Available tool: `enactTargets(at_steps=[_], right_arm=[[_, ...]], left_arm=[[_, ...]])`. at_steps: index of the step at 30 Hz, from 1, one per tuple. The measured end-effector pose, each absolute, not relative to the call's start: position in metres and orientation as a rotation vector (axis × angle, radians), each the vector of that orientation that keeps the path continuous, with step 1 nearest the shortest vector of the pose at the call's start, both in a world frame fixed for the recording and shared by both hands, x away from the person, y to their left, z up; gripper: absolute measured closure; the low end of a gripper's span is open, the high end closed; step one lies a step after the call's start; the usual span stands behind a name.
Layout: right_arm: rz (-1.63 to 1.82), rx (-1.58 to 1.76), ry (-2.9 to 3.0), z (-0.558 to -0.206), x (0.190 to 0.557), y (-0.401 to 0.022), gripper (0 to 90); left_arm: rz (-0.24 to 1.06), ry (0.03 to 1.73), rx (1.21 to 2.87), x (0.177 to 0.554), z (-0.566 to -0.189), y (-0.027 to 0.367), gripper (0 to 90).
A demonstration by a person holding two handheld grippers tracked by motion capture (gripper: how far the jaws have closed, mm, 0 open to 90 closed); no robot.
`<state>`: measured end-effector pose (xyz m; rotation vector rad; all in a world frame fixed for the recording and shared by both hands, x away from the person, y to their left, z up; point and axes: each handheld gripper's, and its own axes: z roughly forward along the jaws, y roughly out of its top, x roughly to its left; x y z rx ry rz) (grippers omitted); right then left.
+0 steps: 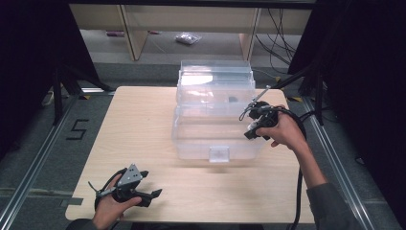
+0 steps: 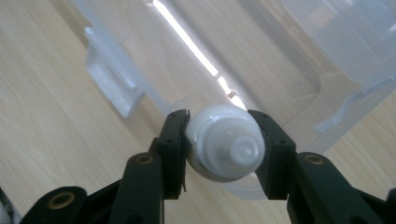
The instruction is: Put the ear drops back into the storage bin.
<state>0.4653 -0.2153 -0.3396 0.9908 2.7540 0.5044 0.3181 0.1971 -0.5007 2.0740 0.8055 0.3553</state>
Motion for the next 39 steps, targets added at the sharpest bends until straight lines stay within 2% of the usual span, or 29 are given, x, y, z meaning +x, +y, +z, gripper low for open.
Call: enactTargets(at_steps=[23,39], right_arm=[[0.39,1.097,2.783,-0.378,0.508,-0.211,60.2],[0.322,1.151,2.805,-0.407,0.521,-0.205,60.2]], left_arm=[[0.348,0.809,2.067,0.318,-0.501,0.197,16.0],[0.346,0.807,2.067,0.318,-0.501,0.197,16.0]])
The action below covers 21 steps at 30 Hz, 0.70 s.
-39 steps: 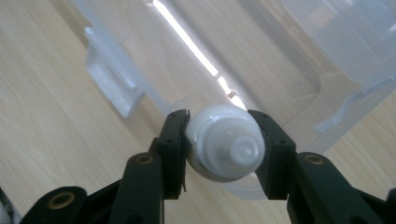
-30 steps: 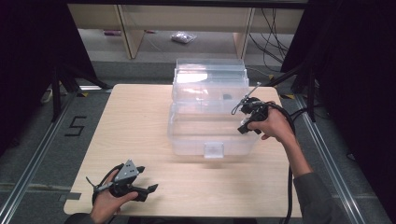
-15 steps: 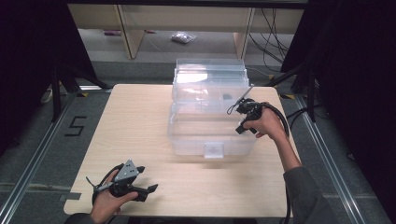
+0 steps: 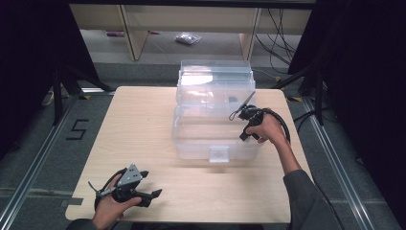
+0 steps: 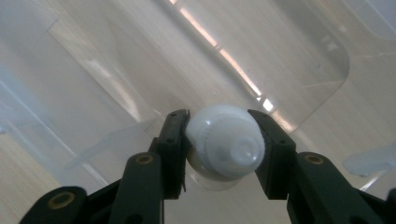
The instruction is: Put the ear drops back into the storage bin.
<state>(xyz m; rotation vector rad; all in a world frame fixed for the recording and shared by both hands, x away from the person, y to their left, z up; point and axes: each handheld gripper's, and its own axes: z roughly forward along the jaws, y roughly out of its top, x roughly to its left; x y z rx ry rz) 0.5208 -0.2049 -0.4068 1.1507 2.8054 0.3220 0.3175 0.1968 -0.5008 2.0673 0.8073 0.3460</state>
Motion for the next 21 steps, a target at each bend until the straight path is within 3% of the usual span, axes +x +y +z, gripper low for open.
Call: enactTargets(at_steps=[21], right_arm=[[0.261,1.195,2.825,-0.43,0.528,-0.202,60.1]], left_arm=[[0.342,0.805,2.077,0.317,-0.501,0.197,16.0]])
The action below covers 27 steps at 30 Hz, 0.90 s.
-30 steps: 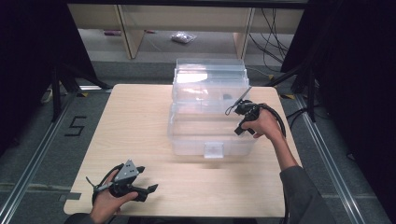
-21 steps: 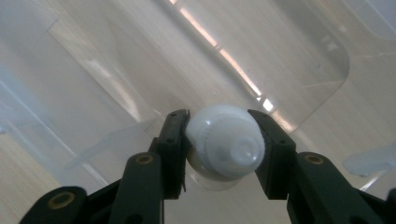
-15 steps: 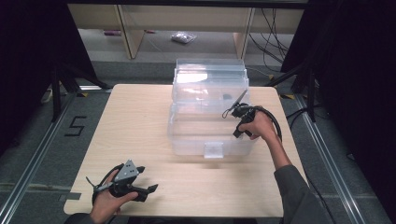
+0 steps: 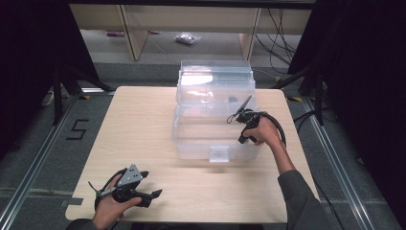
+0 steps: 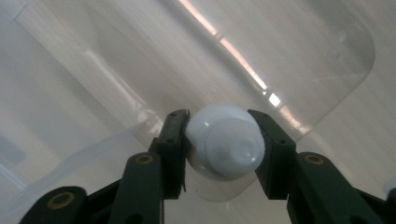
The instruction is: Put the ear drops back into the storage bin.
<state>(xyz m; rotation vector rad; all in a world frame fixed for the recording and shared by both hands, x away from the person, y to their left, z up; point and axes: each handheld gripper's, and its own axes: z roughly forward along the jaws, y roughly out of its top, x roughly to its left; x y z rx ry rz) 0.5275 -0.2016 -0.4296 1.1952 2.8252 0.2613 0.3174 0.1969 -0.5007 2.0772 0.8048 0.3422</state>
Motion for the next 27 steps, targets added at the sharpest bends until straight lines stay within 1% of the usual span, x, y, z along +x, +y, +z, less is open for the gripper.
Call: enactTargets(at_steps=[19,22,24,26,27], right_arm=[[0.208,1.218,2.811,-0.432,0.5294,-0.2018,59.4],[0.213,1.22,2.806,-0.4306,0.5297,-0.2016,49.4],[0.244,1.196,2.777,-0.4291,0.5295,-0.2031,46.7],[0.264,1.23,2.763,-0.4256,0.5278,-0.2026,39.7],[0.268,1.23,2.75,-0.4238,0.5275,-0.2029,38.0]], left_arm=[[0.341,0.791,2.084,0.3183,-0.5009,0.1975,15.9],[0.344,0.794,2.086,0.3182,-0.5009,0.1975,16.0],[0.345,0.797,2.088,0.3179,-0.5005,0.1974,15.9],[0.337,0.792,2.085,0.3181,-0.5009,0.1972,15.9],[0.337,0.793,2.081,0.318,-0.5012,0.1969,16.0]])
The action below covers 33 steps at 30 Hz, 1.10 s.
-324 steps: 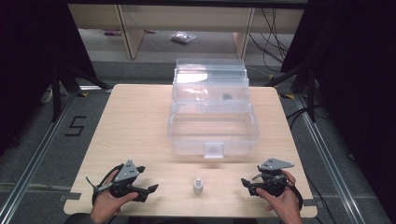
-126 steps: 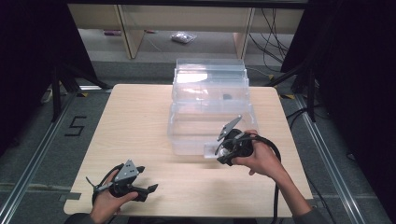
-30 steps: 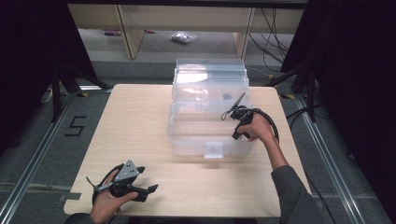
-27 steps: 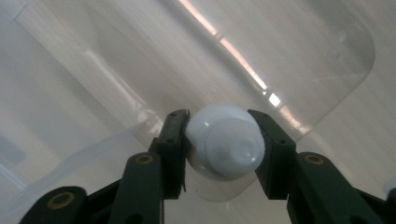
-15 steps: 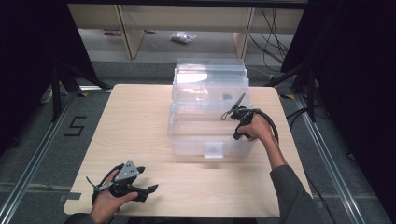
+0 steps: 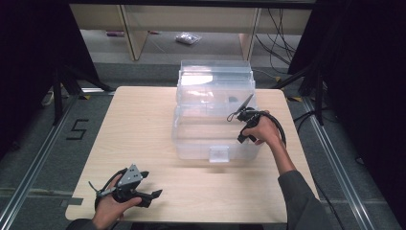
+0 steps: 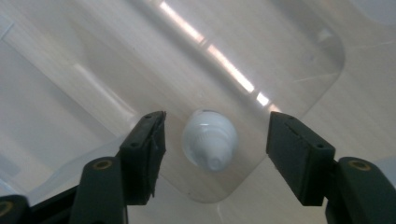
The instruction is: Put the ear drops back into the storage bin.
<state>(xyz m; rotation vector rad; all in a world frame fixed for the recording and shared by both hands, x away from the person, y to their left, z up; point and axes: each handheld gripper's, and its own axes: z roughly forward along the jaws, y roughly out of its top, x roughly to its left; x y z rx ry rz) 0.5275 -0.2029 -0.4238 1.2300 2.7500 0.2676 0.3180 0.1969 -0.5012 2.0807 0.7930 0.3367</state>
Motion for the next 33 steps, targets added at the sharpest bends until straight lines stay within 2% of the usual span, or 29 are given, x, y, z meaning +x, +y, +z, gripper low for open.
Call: enactTargets(at_steps=[10,24,33], right_arm=[[0.373,1.201,2.69,-0.402,0.513,-0.201,29.5],[0.527,1.153,2.652,-0.375,0.487,-0.197,26.6],[0.592,1.127,2.656,-0.373,0.473,-0.193,25.9]], left_arm=[[0.34,0.789,2.09,0.318,-0.501,0.198,15.9],[0.344,0.797,2.081,0.318,-0.501,0.197,15.9],[0.34,0.795,2.08,0.318,-0.501,0.197,16.0]])
